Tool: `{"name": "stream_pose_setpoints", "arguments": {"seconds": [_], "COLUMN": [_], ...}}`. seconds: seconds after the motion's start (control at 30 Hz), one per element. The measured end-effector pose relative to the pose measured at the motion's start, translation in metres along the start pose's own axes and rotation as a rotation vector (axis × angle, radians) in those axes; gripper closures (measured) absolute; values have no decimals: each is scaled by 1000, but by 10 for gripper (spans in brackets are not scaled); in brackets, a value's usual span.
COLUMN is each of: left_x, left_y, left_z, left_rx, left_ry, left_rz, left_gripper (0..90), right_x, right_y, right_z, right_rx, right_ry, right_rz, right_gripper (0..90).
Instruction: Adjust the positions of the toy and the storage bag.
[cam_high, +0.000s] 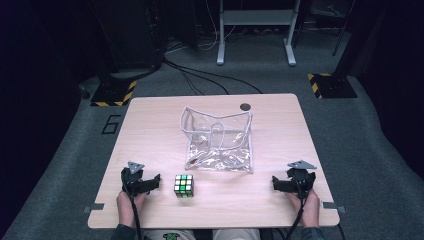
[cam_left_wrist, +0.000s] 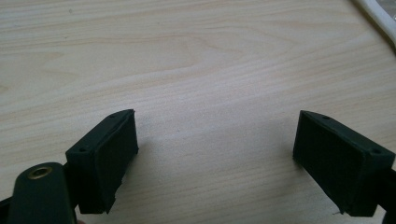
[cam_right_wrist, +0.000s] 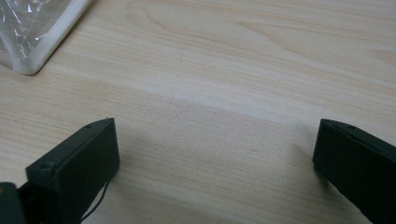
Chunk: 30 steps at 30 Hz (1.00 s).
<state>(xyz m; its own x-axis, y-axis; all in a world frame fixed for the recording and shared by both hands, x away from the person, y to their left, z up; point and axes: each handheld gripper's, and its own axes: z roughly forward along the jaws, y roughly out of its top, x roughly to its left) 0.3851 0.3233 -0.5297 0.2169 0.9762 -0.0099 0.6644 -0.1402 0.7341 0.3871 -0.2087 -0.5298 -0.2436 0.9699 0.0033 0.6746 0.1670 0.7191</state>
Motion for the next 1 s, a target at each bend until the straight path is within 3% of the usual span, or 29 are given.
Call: {"name": "stream_pose_setpoints", "arguments": {"seconds": [0.27, 0.43, 0.5, 0.53, 0.7, 0.8, 1.0], "left_x": [0, 4, 5, 4, 3, 2, -2], "left_y": [3, 7, 11, 16, 27, 37, 51], "left_z": [1, 1, 2, 1, -3, -6, -11], "left_rx": [13, 32, 45, 54, 68, 63, 62], "left_ry": [2, -43, -60, -62, -93, -129, -153], "left_rz": [1, -9, -10, -7, 2, -3, 12], "left_gripper": [137, 122, 120, 121, 131, 145, 150], "right_x": [1, 1, 1, 0, 2, 7, 16], "right_y": [1, 4, 7, 11, 22, 36, 51], "right_z": [-2, -3, -4, -7, -13, -19, -25], "right_rx": [25, 51, 68, 80, 95, 108, 99], "right_ry": [-16, -17, 2, 44, 80, 102, 126], "right_rz": [18, 37, 47, 66, 70, 59, 11], "right_gripper": [0, 15, 22, 33, 54, 61, 72]}}
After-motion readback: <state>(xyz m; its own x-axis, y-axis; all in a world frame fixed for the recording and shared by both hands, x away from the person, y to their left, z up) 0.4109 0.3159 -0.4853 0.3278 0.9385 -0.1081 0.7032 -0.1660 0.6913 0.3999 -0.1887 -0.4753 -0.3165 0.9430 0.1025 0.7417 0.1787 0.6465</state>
